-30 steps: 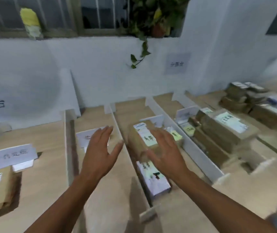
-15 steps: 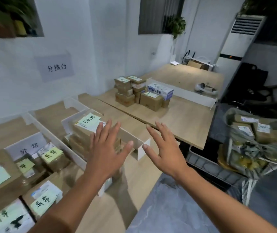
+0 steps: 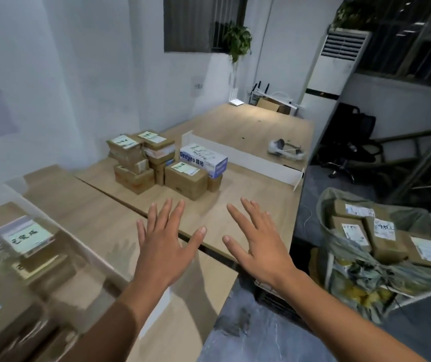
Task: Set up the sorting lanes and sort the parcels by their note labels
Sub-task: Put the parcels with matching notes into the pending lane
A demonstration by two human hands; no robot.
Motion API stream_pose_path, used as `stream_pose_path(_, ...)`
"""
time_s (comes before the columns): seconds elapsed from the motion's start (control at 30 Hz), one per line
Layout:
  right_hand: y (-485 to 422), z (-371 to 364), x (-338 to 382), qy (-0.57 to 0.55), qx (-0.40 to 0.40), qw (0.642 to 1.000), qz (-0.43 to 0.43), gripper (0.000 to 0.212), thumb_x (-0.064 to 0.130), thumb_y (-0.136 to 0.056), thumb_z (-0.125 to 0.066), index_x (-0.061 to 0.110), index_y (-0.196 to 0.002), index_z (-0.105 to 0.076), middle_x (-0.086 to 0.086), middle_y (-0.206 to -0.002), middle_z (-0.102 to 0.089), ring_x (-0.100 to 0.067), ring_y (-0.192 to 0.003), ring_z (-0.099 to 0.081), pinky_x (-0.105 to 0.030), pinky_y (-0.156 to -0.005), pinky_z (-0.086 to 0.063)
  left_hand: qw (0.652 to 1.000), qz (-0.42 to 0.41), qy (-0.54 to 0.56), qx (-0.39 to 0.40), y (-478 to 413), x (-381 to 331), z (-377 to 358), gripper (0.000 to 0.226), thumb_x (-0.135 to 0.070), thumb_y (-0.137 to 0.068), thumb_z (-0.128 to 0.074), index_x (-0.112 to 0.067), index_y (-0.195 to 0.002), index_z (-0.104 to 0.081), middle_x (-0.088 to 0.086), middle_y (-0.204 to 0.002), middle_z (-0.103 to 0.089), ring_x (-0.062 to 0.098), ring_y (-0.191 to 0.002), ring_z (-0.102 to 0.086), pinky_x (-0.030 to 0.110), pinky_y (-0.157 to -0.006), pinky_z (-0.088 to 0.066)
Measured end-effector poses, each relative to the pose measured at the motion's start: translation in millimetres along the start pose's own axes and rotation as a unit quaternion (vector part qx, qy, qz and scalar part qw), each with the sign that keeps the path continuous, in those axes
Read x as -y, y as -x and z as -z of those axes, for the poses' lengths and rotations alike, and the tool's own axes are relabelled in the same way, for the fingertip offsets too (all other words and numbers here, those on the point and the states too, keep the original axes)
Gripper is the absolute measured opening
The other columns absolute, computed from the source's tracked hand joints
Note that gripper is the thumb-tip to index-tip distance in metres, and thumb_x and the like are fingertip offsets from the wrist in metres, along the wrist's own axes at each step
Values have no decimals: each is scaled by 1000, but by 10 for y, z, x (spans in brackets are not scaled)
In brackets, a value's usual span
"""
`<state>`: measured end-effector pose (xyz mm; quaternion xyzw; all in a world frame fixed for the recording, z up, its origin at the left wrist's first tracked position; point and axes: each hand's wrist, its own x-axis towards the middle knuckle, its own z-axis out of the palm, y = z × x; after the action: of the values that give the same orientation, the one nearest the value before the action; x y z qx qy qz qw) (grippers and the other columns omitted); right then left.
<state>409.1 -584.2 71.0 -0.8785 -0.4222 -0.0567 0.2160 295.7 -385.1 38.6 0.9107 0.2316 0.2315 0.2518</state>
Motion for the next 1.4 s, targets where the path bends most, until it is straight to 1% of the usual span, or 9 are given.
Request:
stream_pose_path(0.17,-686,-5,-738,-22,12,1000,6,71,71,-95,-29,41,-159,-20,7,-169,-7,-14,-156,0,-45,-125,-11,1000,23,2,-2,-736,-88,-465,92,-91,-83,-13,-41,-160,-18,-15,-170,-8,12,-156,9,49,-126,5)
stream_pose_path(0.3,-1423,-203,-1422,-50,14,998,21,73,73,-93,-26,39,-158,-24,3,-168,-17,-16,-155,-10,-45,-125,-19,997,70,-22,-16,-1390,-111,-921,82,-80,-91,-30,-34,-158,-31,-6,-168,-22,23,-157,-6,55,-125,-8)
stream_pose_path(0.43,-2181,-470,-2122,-80,43,995,41,75,77,-91,-25,43,-157,-23,6,-168,-17,-13,-154,-12,-37,-124,-19,990,140,-28,-4,-1990,-145,-1393,87,-79,-86,-26,-33,-159,-28,-5,-169,-19,22,-157,-7,55,-126,-11)
stream_pose_path(0.63,-3213,-739,-2943,-119,98,983,96,74,74,-92,-34,35,-156,-33,5,-163,-28,-11,-149,-23,-27,-118,-24,974,226,-2,-30,-2846,-253,-2072,72,-63,-97,-44,-26,-157,-34,-1,-168,-24,22,-156,-14,53,-125,-16)
stream_pose_path(0.87,-4175,-1558,-2902,-172,210,951,146,71,71,-94,-38,41,-157,-24,16,-165,-19,-1,-151,-14,-33,-120,-28,942,329,18,-57,-3388,165,-2490,72,-62,-98,-45,-25,-159,-31,1,-168,-23,21,-156,-15,52,-125,-20)
stream_pose_path(0.97,-4619,-2014,-2821,-161,247,946,134,69,65,-97,-39,35,-158,-24,11,-165,-19,-9,-151,-18,-42,-120,-31,930,363,27,-52,-3647,472,-2703,72,-62,-99,-44,-26,-160,-28,-1,-169,-20,20,-156,-13,51,-126,-18)
stream_pose_path(1.23,-5334,-3030,-2773,-113,261,954,93,65,57,-100,-40,29,-157,-27,3,-161,-22,-21,-150,-15,-49,-120,-30,899,425,93,-45,-4253,1237,-3413,77,-59,-100,-45,-20,-162,-21,1,-169,-19,19,-155,-15,44,-126,-18)
stream_pose_path(1.3,-5361,-3172,-2742,-88,238,963,92,67,58,-97,-40,27,-155,-30,-2,-158,-28,-22,-146,-23,-47,-118,-33,895,429,105,-60,-4335,1361,-3550,74,-58,-100,-48,-24,-160,-22,-6,-165,-27,10,-149,-25,33,-121,-23)
stream_pose_path(1.4,-5361,-3278,-2703,-60,202,973,93,68,52,-94,-50,21,-153,-37,-9,-154,-36,-28,-139,-30,-48,-116,-32,900,402,150,-82,-4407,1444,-3641,45,-54,-100,-50,-60,-139,-28,-47,-126,-39,-26,-117,-38,13,-104,-32)
